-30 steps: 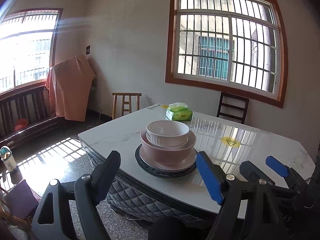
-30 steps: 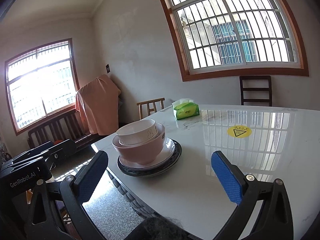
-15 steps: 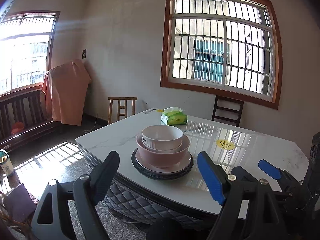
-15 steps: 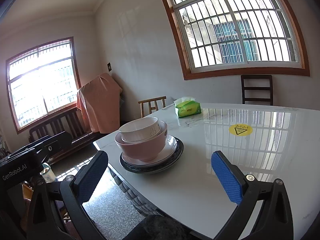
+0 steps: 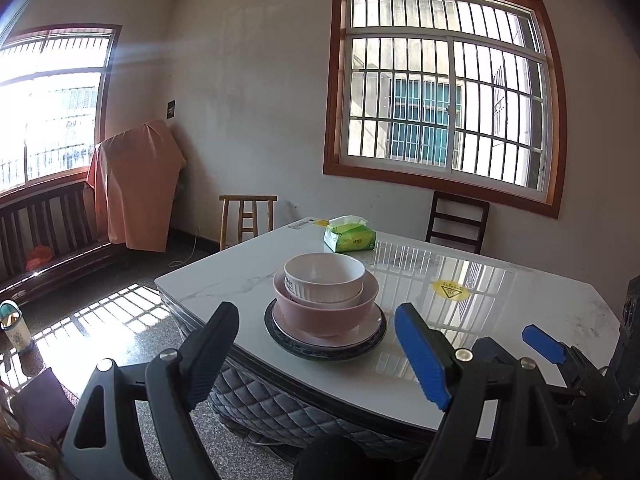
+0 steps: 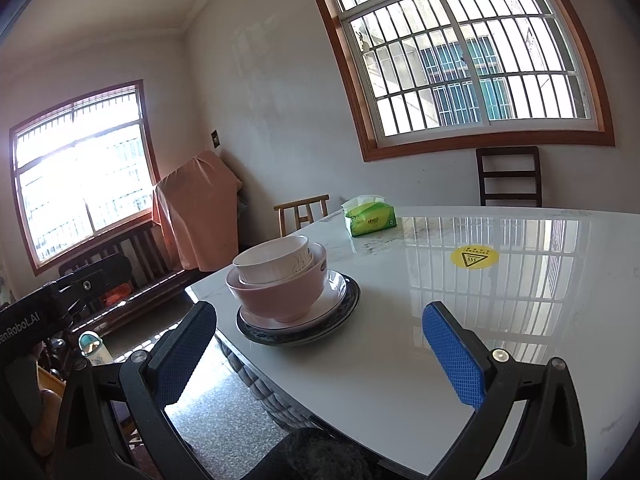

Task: Organize plates and bowls

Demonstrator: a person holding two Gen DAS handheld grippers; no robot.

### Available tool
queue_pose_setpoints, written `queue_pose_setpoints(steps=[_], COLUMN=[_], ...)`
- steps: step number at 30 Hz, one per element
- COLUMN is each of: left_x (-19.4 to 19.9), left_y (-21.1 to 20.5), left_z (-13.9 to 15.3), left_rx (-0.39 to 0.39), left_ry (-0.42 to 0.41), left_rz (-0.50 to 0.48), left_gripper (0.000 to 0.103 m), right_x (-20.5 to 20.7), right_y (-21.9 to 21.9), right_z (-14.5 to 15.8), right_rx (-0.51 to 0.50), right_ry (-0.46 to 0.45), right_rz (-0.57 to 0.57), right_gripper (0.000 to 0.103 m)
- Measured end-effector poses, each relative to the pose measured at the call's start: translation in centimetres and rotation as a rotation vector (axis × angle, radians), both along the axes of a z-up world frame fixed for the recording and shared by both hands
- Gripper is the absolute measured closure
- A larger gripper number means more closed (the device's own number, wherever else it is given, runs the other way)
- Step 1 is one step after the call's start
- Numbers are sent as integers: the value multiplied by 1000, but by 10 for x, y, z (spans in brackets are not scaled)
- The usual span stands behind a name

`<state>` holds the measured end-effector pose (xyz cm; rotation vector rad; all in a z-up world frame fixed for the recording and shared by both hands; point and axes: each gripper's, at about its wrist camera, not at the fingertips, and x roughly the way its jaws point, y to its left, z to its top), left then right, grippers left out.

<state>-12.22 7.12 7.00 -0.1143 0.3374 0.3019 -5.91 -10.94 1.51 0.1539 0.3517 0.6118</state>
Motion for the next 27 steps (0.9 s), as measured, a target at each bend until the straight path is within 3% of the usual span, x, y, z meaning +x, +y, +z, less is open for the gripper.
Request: queue_pose_setpoints(steps=[11, 16, 22, 27], left_x=[11, 26, 39, 48], left_y=[-2, 0, 4, 4], left_z=[-8, -20, -31, -38], left_rx=[-25, -22, -15, -14], left_ry=[59, 135, 167, 202], left_rz=[-40, 11, 36, 44], left_gripper=[14, 0, 0, 0], right_x=[1, 17, 88, 155], right_y=[-6, -31, -106, -189], right_z=[-3, -9, -36, -74], right_rx=[-8, -62, -238, -350], right_ry=[10, 29, 228, 496], right_rz=[-5, -63, -263, -451], right_gripper=[0, 0, 0, 0])
